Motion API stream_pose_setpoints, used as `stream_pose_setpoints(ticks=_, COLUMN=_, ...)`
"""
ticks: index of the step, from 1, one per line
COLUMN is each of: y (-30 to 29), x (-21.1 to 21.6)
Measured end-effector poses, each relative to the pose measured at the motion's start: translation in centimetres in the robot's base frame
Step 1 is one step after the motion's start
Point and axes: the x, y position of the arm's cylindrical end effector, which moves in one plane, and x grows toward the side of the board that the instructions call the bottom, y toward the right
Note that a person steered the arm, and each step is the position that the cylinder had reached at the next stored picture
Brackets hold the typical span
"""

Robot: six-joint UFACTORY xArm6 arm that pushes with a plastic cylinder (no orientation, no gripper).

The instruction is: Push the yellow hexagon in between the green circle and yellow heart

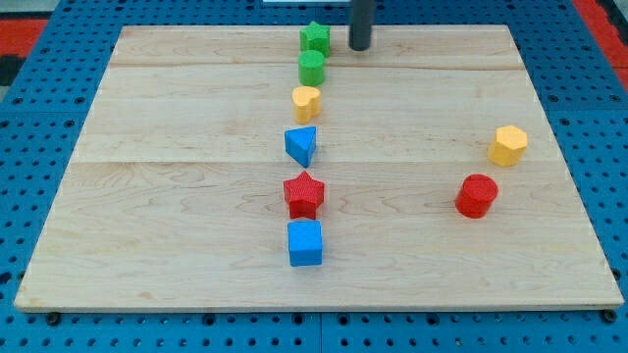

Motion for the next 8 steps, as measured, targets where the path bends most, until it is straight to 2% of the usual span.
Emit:
stream_pose_setpoints(ticks=1, y=2.6, x=3.4)
stream_pose_setpoints(ticks=5, y=21.6, x=15.2)
stream_pose_setpoints(ticks=6, y=21.8, x=19.5)
stream_pose_setpoints(ticks=7, y=18.6, x=20.1)
stream_pose_setpoints(ticks=8, y=14.1, x=18.8)
